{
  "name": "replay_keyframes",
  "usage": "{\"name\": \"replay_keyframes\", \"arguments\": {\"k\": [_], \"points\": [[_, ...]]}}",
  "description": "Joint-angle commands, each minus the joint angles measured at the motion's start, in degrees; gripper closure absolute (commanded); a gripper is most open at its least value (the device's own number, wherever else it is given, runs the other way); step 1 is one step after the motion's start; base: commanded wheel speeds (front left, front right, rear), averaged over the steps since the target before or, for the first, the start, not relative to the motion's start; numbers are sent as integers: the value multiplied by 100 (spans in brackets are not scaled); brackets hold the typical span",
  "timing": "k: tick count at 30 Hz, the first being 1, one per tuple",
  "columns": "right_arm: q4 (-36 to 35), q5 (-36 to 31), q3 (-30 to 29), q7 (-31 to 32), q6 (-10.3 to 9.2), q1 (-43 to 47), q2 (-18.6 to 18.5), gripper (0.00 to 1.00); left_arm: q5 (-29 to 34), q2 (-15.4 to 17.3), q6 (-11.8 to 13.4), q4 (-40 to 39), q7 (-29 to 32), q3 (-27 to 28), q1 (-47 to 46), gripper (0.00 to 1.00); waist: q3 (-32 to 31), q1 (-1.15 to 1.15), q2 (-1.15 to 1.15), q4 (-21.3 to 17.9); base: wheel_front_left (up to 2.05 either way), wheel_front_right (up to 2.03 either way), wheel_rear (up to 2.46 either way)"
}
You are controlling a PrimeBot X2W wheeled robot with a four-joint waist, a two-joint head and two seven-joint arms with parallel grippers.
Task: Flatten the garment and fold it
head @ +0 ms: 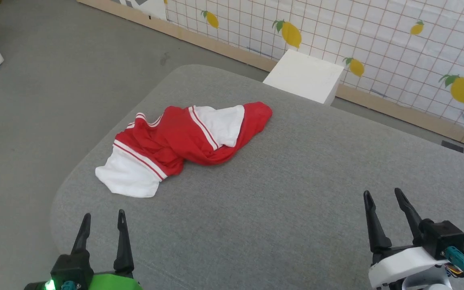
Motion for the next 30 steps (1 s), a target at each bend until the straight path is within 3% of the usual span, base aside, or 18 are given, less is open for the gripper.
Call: {"name": "replay_keyframes", "arguments": {"k": [1, 13, 26, 30], "points": [[44, 47, -12, -58, -8, 37, 2, 0, -17, -25, -2, -22, -75, 23, 117, 0, -19, 0, 0, 48, 0, 0, 0], [191, 131, -13, -198, -9, 42, 2, 0, -81, -29, -30, -11, -216, 85, 206, 0, -106, 0, 0, 335, 0, 0, 0], [220, 126, -17, -204, -9, 32, 2, 0, -99, -31, -79, 33, -222, 59, 151, 0, -83, 0, 0, 287, 0, 0, 0], [127, 23, -99, -196, -9, -16, 2, 0, -505, -9, -319, 18, 28, -42, -457, 0, 103, 0, 0, 303, 0, 0, 0]]}}
